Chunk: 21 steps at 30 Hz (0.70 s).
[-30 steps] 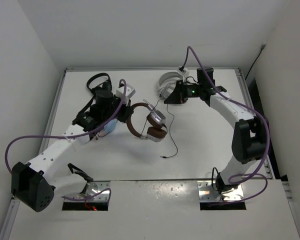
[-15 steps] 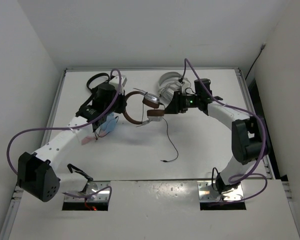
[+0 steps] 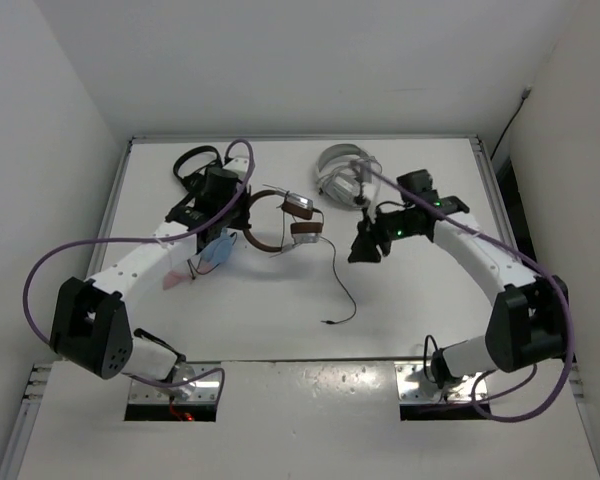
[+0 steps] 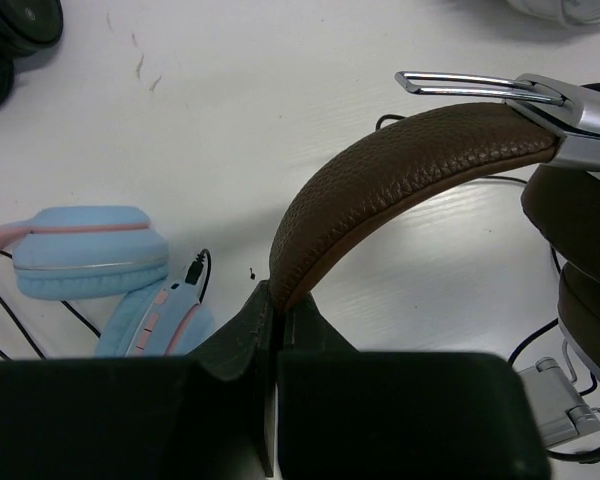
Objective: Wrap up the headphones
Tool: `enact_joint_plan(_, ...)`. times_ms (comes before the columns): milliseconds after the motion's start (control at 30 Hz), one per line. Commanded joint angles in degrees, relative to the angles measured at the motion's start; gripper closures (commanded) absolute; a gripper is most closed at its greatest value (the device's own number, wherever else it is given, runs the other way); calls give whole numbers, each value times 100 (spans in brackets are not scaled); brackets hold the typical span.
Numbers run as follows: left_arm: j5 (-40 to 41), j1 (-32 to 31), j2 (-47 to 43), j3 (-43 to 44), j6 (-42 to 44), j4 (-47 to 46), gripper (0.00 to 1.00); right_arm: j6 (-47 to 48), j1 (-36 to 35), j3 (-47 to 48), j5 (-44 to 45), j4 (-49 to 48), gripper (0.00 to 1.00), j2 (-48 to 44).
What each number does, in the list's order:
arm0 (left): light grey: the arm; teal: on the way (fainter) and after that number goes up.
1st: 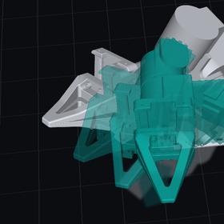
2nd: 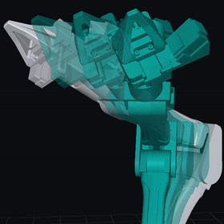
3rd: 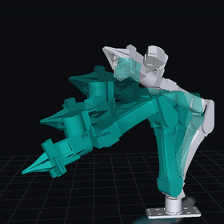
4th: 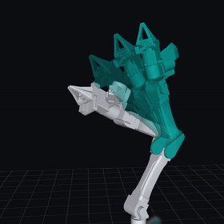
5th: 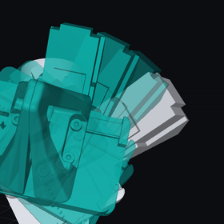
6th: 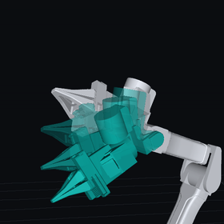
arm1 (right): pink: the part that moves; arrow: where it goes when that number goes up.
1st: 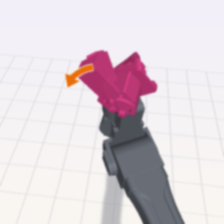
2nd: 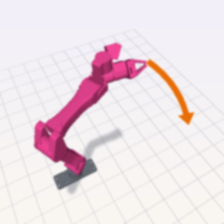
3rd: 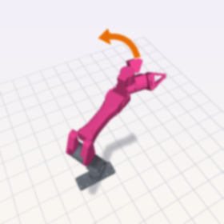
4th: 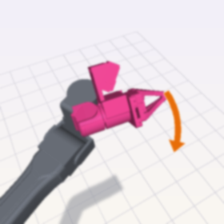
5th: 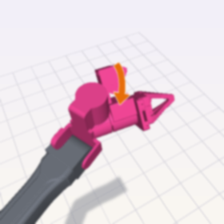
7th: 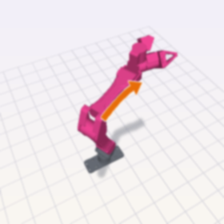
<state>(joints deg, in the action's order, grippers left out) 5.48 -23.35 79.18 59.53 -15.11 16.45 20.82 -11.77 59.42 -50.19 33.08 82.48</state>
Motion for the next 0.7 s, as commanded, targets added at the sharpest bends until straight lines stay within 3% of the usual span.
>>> enact_joint_plan(0, -170, 68, -34, 314, -115, -335, 100, 2800, -841, 219, 290, 1918, 59, -91)
enact_joint_plan(133, -170, 121, 19, 367, -115, -335, 100, 2981, -1924, 89, 1423, 1764, 66, -39)
enact_joint_plan(300, -117, 121, 19, 367, -115, -335, 100, 2245, -2732, -517, 2241, 957, 67, -153)
enact_joint_plan(667, -310, 305, 18, 261, -115, -440, 100, 1926, -3269, -1301, 3059, 472, 67, -469)
